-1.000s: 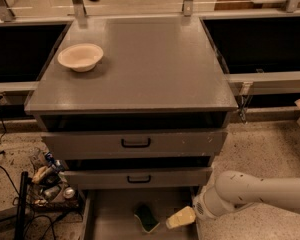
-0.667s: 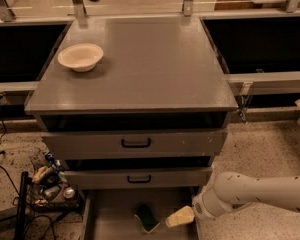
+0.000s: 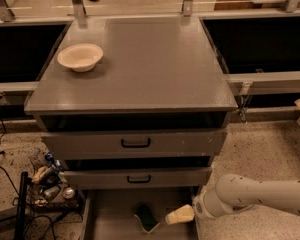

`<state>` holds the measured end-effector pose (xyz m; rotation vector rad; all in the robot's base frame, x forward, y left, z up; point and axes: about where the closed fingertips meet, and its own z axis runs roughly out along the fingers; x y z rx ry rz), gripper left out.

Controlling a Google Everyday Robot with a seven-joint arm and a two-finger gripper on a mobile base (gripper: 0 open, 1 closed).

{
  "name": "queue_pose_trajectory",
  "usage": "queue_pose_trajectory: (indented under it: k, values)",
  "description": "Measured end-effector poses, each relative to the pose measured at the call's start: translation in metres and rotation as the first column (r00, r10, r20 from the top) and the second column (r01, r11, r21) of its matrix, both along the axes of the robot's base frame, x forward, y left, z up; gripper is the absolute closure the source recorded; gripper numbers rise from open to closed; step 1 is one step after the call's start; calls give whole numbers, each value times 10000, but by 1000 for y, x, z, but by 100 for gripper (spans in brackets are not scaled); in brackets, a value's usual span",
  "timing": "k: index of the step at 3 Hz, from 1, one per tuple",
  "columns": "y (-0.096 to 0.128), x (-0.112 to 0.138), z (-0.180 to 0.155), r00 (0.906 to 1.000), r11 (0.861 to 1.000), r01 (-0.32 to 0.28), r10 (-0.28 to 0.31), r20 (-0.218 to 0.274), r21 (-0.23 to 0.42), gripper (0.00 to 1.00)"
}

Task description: Pick sponge from bottom drawer and place on counter

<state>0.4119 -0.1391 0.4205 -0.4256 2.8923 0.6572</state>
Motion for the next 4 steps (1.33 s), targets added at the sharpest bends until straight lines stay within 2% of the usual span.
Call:
queue_pose_trajectory:
  k: [1,2,3,4]
  values:
    - [12,18,-7,9979,9952,558,-582,278,807,0]
    - [25,34,-16,9943,9859,949,-1006,351,1380,0]
    - [27,33,-19,9949,9880,887,-940,366,1264,0]
    - [32,23,-31,9954,9944,856,-881,378,621,0]
